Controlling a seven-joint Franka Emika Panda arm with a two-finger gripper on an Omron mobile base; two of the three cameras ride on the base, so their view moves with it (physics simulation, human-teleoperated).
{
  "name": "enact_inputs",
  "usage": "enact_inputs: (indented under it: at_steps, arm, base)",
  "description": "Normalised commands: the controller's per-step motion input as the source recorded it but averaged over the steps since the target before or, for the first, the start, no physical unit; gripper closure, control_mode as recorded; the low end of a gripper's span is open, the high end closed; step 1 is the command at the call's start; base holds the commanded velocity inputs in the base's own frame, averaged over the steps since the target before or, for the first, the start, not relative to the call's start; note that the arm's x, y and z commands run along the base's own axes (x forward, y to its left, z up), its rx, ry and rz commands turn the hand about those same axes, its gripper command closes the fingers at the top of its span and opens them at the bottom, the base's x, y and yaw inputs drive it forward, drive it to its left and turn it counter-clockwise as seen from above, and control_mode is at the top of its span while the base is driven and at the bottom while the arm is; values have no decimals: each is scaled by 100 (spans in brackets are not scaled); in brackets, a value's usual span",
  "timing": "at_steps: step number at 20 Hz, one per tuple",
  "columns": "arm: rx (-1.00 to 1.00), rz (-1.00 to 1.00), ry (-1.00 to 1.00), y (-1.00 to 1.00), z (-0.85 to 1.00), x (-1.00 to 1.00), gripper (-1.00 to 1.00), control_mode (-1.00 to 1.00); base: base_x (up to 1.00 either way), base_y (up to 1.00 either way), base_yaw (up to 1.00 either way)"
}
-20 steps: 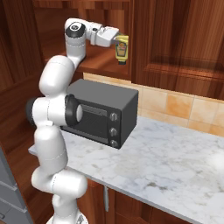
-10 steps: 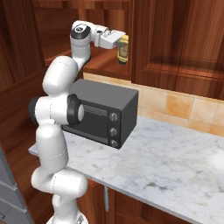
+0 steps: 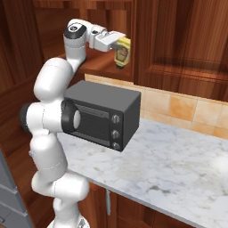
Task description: Move the oil and vinegar bottle and mustard from the cabinet to the dining counter.
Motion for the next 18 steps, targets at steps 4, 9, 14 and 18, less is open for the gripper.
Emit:
enact_inputs:
  at_steps: [4, 9, 14, 18]
  arm:
    - [0, 0, -1, 13, 0, -81, 100, -100]
    - [0, 0, -1, 44, 1, -80, 100, -100]
    - [0, 0, -2, 19, 13, -83, 100, -100]
    - [0, 0, 0, 0, 19, -100, 100, -100]
  base:
    - [0, 0, 0]
    - [0, 0, 0]
    - [0, 0, 0]
    - [0, 0, 0]
